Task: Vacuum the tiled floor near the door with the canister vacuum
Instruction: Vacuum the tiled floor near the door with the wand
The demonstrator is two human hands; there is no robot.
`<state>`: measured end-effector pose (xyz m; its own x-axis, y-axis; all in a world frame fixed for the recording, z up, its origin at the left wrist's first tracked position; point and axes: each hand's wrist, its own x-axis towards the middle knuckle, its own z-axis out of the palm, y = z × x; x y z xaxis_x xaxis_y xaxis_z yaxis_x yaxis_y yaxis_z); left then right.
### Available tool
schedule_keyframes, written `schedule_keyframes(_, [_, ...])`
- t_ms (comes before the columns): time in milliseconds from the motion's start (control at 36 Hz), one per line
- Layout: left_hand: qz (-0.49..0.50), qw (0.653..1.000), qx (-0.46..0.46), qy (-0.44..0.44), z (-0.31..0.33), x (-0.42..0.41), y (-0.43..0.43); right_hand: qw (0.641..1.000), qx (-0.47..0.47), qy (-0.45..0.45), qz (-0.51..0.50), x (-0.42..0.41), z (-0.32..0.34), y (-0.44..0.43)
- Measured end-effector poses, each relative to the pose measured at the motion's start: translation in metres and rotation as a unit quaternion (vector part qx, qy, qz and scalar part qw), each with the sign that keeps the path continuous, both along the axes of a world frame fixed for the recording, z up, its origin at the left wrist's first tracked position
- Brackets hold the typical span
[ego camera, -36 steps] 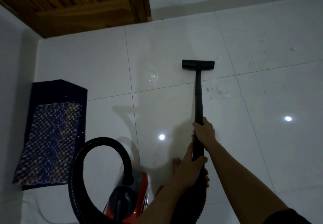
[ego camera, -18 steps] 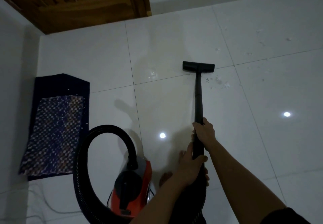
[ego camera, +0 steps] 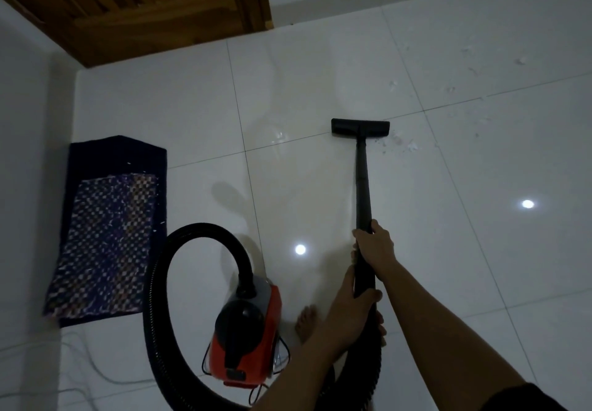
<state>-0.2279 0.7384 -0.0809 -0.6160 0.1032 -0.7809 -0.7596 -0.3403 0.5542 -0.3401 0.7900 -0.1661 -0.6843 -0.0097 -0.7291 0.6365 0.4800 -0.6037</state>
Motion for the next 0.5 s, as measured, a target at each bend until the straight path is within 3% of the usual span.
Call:
schedule_keyframes(361, [-0.023, 0.999, -0.024, 0.004, 0.018, 0.03, 0.043, 1.0, 0.005, 0.004, -0.015, 0.034, 0.007, 0.045])
schedule_keyframes(500, [-0.026, 1.0, 0.009, -0.012, 0.017, 0.048, 0.069, 0.999, 0.003, 0.003, -0.04, 0.051, 0.011, 0.075])
